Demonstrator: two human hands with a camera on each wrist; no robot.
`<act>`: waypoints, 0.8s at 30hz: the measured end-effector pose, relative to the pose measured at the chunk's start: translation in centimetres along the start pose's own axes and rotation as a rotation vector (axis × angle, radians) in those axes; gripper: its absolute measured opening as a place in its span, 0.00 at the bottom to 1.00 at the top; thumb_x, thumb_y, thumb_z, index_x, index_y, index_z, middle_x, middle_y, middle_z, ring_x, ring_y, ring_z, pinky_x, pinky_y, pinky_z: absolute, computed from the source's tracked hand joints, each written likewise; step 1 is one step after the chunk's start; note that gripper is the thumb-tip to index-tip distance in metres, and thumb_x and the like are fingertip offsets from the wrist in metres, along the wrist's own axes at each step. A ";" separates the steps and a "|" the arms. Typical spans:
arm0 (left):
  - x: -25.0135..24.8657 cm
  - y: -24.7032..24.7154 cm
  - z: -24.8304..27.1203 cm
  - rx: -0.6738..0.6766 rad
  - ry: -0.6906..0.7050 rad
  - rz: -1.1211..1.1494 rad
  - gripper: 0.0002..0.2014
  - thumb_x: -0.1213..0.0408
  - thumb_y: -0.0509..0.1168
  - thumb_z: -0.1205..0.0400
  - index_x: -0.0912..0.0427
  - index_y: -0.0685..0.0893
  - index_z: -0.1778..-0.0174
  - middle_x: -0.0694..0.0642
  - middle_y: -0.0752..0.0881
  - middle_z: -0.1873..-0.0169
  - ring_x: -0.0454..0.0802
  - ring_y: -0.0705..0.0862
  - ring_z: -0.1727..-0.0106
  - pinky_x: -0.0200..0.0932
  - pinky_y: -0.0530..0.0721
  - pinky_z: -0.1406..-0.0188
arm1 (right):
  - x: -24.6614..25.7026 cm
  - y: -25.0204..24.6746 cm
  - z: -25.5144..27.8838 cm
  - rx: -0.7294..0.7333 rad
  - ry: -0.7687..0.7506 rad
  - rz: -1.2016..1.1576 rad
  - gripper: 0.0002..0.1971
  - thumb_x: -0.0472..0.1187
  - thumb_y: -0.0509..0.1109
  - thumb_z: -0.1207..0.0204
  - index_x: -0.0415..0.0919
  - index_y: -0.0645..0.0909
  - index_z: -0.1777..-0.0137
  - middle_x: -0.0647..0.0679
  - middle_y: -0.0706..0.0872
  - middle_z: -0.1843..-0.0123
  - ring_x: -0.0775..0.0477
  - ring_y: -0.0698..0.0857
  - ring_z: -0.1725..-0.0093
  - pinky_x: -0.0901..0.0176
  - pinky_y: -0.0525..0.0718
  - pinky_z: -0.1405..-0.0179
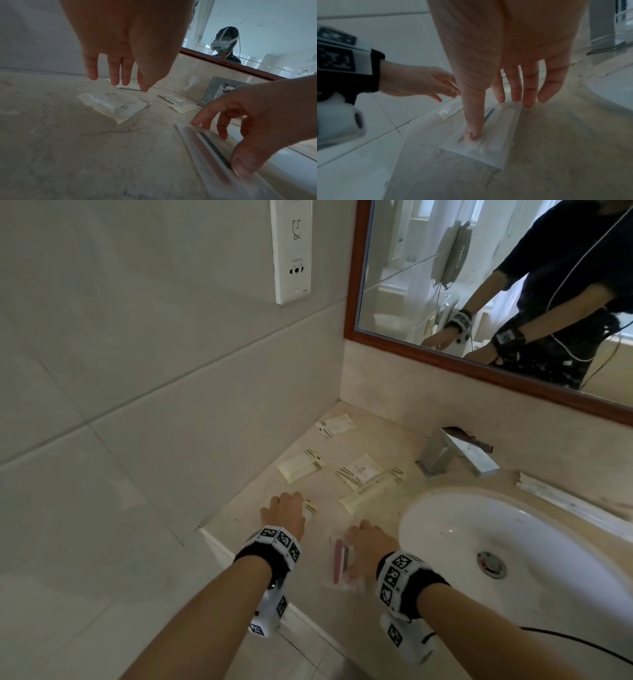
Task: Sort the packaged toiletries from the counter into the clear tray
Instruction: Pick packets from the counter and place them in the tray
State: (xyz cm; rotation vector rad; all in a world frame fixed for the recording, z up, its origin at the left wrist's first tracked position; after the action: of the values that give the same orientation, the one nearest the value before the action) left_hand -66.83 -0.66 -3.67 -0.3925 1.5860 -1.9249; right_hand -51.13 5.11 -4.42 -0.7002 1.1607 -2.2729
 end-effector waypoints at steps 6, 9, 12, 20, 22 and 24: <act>1.2 1.3 -0.3 0.103 -0.075 0.051 0.29 0.58 0.66 0.19 0.56 0.64 0.24 0.60 0.71 0.30 0.59 0.71 0.28 0.56 0.76 0.35 | 0.1 0.2 -0.8 0.004 -0.015 0.030 0.40 0.54 0.80 0.40 0.47 0.69 0.29 0.47 0.74 0.34 0.42 0.72 0.32 0.49 0.76 0.32; 1.6 1.4 -0.4 0.119 -0.124 0.102 0.32 0.57 0.69 0.22 0.58 0.64 0.25 0.61 0.71 0.31 0.61 0.72 0.30 0.56 0.77 0.35 | -0.1 0.5 -1.1 0.014 -0.006 0.028 0.38 0.59 0.79 0.41 0.46 0.73 0.32 0.47 0.77 0.34 0.42 0.75 0.33 0.50 0.77 0.32; 2.0 1.5 -0.5 0.181 -0.173 0.223 0.37 0.57 0.74 0.26 0.60 0.62 0.26 0.63 0.73 0.32 0.62 0.77 0.32 0.54 0.79 0.36 | -0.5 0.4 -1.4 0.033 0.035 -0.091 0.31 0.56 0.80 0.40 0.45 0.79 0.38 0.48 0.82 0.40 0.44 0.81 0.38 0.56 0.81 0.40; -3.4 -0.4 0.2 0.073 -0.027 0.648 0.19 0.60 0.75 0.26 0.66 0.84 0.42 0.63 0.88 0.45 0.55 0.84 0.51 0.39 0.76 0.57 | -3.3 -2.6 0.2 -0.219 0.023 -0.715 0.12 0.44 0.71 0.22 0.36 0.86 0.47 0.48 0.86 0.52 0.47 0.82 0.48 0.65 0.74 0.53; -6.3 -1.3 0.3 0.045 0.033 0.793 0.15 0.61 0.70 0.22 0.67 0.85 0.43 0.65 0.88 0.45 0.55 0.84 0.51 0.39 0.76 0.55 | -5.8 -3.6 1.3 -0.342 0.082 -0.828 0.12 0.44 0.70 0.22 0.36 0.86 0.45 0.44 0.87 0.50 0.45 0.84 0.48 0.59 0.79 0.51; -9.1 -2.0 0.5 0.043 0.071 0.866 0.14 0.62 0.67 0.19 0.68 0.84 0.43 0.65 0.87 0.44 0.60 0.85 0.44 0.40 0.77 0.52 | -8.7 -4.3 2.6 -0.426 0.108 -0.905 0.10 0.43 0.70 0.22 0.37 0.87 0.50 0.42 0.90 0.51 0.41 0.87 0.48 0.52 0.84 0.48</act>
State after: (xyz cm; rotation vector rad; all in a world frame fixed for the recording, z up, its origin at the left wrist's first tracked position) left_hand -60.06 4.82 -0.32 0.3491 1.4133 -1.2925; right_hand -43.78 11.25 -1.46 -1.5299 1.6334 -2.8032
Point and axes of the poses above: each hand's wrist, its own z-axis away from the middle knuckle, its own y-axis out of the palm, x = y × z, the point moved 6 cm from there along -z, towards the middle knuckle
